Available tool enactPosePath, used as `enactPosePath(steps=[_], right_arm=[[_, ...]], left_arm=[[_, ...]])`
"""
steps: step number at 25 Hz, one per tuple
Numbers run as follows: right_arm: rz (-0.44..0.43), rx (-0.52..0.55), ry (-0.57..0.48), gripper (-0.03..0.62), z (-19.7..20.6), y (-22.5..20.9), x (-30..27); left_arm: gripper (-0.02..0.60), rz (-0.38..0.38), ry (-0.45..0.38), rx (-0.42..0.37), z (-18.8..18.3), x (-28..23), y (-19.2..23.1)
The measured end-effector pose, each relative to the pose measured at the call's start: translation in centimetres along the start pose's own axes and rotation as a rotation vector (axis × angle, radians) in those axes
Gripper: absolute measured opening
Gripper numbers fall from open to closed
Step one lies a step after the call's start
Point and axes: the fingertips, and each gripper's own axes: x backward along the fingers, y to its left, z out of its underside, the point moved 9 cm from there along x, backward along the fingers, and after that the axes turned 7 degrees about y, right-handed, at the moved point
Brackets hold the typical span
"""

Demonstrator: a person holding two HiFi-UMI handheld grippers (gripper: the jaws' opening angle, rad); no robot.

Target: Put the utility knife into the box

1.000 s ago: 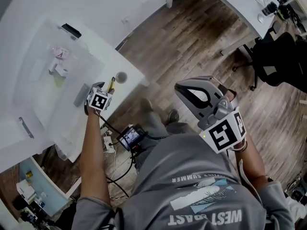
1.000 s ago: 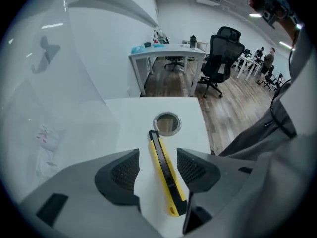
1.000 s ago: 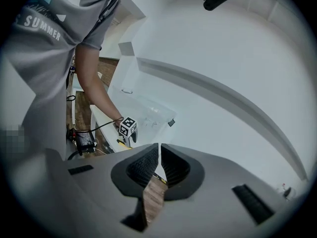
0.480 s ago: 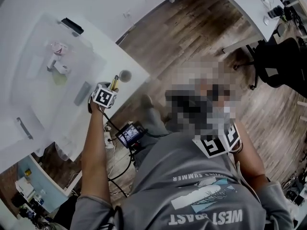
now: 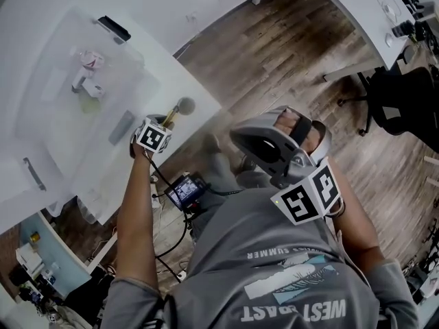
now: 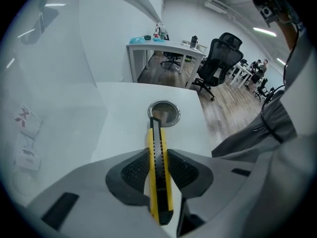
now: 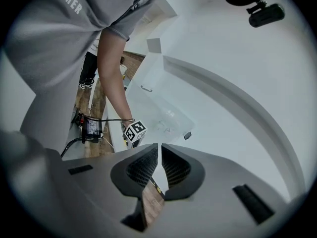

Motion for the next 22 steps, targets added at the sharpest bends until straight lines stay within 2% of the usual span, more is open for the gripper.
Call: enactPosePath(steps=[6, 11, 22], right_arm=[[-0.014, -0.003, -0.007, 0.034, 0.0, -0.2, -0.4], [-0.014, 0.000, -0.021, 0.034, -0.2, -0.7, -0.6], [-0.020, -0.006, -0.053, 0.034, -0.5, -1.0, -1.1]], left_arm=[[0.121, -0.003, -0.015, 0.006, 0.6, 0.2, 0.3], [0.120, -0.019, -0.079, -0.001, 0.8, 4.3, -0.3], [0.121, -0.220, -0.311, -0.090, 0.1, 20.3, -2.9]])
